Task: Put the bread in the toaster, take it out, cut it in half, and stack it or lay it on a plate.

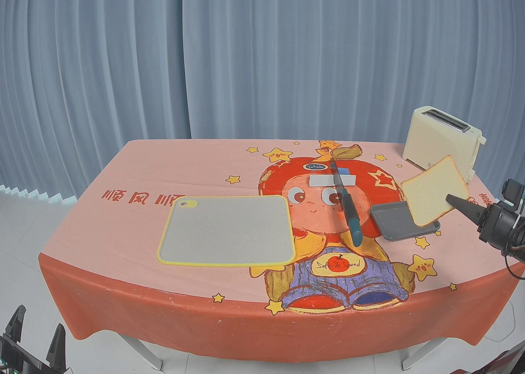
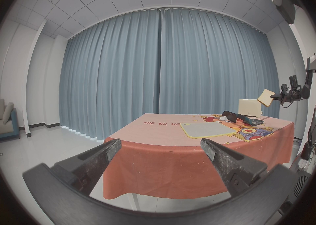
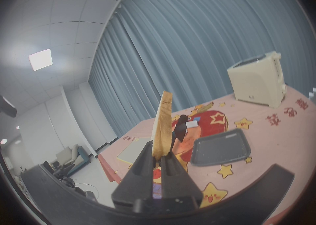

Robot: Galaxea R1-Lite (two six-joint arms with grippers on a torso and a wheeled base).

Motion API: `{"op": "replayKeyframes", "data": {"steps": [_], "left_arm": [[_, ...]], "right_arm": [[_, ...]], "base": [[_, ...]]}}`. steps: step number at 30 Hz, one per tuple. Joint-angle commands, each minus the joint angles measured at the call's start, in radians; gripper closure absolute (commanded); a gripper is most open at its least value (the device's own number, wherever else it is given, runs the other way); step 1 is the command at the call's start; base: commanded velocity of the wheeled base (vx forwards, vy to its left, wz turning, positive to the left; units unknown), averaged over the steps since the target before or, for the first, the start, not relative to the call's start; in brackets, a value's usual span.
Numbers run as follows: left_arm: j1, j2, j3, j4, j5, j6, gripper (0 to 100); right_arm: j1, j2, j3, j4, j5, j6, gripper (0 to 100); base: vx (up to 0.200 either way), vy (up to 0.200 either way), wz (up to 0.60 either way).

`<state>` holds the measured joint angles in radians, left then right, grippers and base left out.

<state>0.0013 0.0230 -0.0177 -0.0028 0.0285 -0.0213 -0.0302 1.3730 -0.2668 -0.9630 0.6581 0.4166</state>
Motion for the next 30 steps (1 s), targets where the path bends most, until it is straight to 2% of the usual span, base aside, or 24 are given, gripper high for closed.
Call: {"op": "replayKeyframes", "data": {"steps": [1,8,11,13,14,15,16,17,19,21,22,23,24,26,27,28,30], "left_arm": [[0.000,0.002,0.018,0.000,0.001,0.000,0],[0.000,0.002,0.018,0.000,0.001,0.000,0],[0.000,0.002,0.018,0.000,0.001,0.000,0],[0.000,0.002,0.018,0.000,0.001,0.000,0],[0.000,0.002,0.018,0.000,0.001,0.000,0],[0.000,0.002,0.018,0.000,0.001,0.000,0],[0.000,0.002,0.018,0.000,0.001,0.000,0],[0.000,0.002,0.018,0.000,0.001,0.000,0],[0.000,0.002,0.018,0.000,0.001,0.000,0],[0.000,0.002,0.018,0.000,0.001,0.000,0],[0.000,0.002,0.018,0.000,0.001,0.000,0],[0.000,0.002,0.018,0.000,0.001,0.000,0],[0.000,0.002,0.018,0.000,0.001,0.000,0],[0.000,0.002,0.018,0.001,0.001,0.000,0],[0.000,0.002,0.018,0.001,0.001,0.000,0],[0.000,0.002,0.018,0.000,0.001,0.000,0],[0.000,0.002,0.018,0.000,0.001,0.000,0]], "right_arm": [[-0.030,-0.002,0.034,-0.060,0.000,-0.015,100],[-0.025,-0.002,0.034,-0.072,0.003,-0.027,100],[-0.025,0.001,0.034,-0.071,0.003,-0.078,100],[-0.023,0.001,0.040,-0.072,0.003,-0.139,100],[-0.023,0.000,0.043,-0.072,0.003,-0.150,100],[-0.016,-0.012,0.063,-0.072,0.003,-0.216,100],[-0.016,-0.012,0.063,-0.072,0.003,-0.216,100],[-0.010,-0.037,0.077,-0.071,0.005,-0.266,100],[0.000,-0.051,0.075,-0.068,0.003,-0.279,100],[0.050,-0.048,0.017,-0.054,-0.009,-0.280,100],[0.052,-0.046,0.012,-0.054,-0.009,-0.280,100],[0.067,-0.012,-0.023,-0.042,-0.028,-0.289,100],[0.067,-0.012,-0.023,-0.042,-0.028,-0.289,100],[0.070,0.017,-0.034,-0.042,-0.072,-0.312,100],[0.070,0.017,-0.034,-0.042,-0.072,-0.312,100],[0.070,0.032,-0.035,-0.039,-0.092,-0.331,100],[0.072,0.066,-0.008,-0.054,-0.100,-0.392,100]], "base": [[0.000,0.000,0.00],[0.000,0.000,0.00],[0.000,0.000,0.00],[0.000,0.000,0.00],[0.000,0.000,0.00],[0.000,0.000,0.00],[0.000,0.000,0.00],[0.000,0.000,0.00],[0.000,0.000,0.00],[0.000,0.000,0.00],[0.000,0.000,0.00],[0.000,0.000,0.00],[0.000,0.000,0.00],[0.000,0.000,0.00],[0.000,0.000,0.00],[0.000,0.000,0.00],[0.000,0.000,0.00]]}}
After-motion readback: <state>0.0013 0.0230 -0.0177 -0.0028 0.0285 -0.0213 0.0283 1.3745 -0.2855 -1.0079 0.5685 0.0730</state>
